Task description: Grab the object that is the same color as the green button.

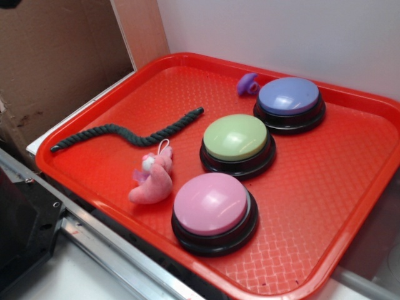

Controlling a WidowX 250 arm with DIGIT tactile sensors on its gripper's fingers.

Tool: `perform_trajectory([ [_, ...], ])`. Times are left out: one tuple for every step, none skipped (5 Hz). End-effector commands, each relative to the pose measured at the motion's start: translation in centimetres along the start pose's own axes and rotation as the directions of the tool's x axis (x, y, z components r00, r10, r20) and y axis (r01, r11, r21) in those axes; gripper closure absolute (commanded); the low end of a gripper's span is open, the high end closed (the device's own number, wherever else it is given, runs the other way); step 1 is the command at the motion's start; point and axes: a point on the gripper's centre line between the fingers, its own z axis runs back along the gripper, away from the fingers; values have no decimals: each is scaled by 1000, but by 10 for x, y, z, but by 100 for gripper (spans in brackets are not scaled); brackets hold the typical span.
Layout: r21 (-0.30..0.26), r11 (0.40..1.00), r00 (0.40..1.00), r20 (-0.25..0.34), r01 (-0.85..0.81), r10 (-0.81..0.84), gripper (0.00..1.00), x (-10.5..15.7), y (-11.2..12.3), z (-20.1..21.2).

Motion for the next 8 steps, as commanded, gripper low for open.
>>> perform_trajectory([
  [0,1000,1000,0,0,0,0,0,0,0],
  [-3,985,984,46,175,-175,0,19,15,-20],
  [18,954,952,66,298,-298,0,27,27,-42],
  [-32,893,890,104,449,-444,0,37,39,-77],
  [-67,787,787,130,613,-602,0,47,39,-116],
  [-97,690,695,152,718,-702,0,60,36,-151],
  [-46,637,638,114,770,-762,0,71,34,-183],
  [-22,618,617,98,786,-781,0,80,36,-199],
])
